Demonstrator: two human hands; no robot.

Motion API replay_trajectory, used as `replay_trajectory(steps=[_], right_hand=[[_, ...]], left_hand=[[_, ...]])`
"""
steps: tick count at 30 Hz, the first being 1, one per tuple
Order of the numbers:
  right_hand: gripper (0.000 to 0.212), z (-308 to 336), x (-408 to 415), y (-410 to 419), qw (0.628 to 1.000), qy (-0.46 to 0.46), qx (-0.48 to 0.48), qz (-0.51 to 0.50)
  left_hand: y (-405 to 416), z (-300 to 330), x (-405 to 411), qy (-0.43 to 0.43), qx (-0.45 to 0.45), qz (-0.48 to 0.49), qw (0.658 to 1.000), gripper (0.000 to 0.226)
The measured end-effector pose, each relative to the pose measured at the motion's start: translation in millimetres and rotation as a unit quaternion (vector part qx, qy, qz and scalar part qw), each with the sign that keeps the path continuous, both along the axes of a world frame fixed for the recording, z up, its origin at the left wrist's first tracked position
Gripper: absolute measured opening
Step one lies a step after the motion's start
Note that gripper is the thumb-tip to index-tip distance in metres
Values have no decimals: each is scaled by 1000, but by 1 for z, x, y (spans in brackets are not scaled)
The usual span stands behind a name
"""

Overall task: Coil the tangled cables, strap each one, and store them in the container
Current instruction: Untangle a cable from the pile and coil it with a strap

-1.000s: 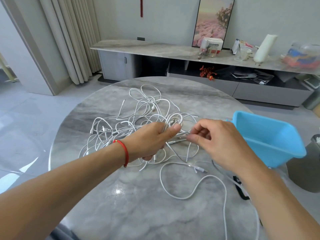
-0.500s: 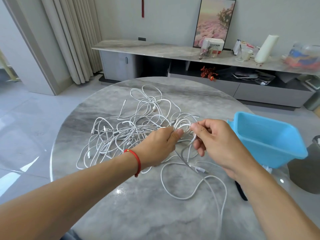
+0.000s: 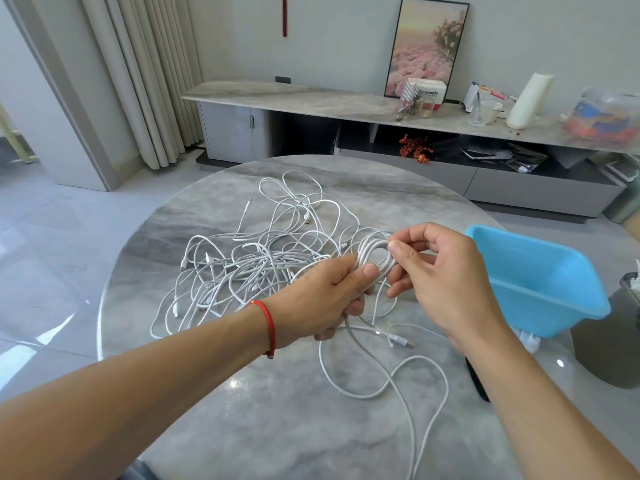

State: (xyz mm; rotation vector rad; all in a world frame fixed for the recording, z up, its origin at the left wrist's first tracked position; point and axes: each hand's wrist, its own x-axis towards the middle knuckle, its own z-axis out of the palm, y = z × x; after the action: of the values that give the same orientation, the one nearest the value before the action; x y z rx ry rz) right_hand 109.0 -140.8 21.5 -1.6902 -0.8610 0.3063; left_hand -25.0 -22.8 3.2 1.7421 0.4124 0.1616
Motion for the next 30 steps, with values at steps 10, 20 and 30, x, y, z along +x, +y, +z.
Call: replay_trajectory(steps=[10, 20, 30], right_hand=[[5, -2, -1, 2, 988, -147, -6, -44], [11, 0, -16, 3, 973, 14, -171, 154], [17, -9, -49, 7, 928, 138, -271, 213]], left_hand=[[9, 7, 0, 4, 87, -39, 995, 36], [19, 9, 2, -132, -234, 141, 953, 33], [39, 7, -1, -149, -221, 268, 926, 35]])
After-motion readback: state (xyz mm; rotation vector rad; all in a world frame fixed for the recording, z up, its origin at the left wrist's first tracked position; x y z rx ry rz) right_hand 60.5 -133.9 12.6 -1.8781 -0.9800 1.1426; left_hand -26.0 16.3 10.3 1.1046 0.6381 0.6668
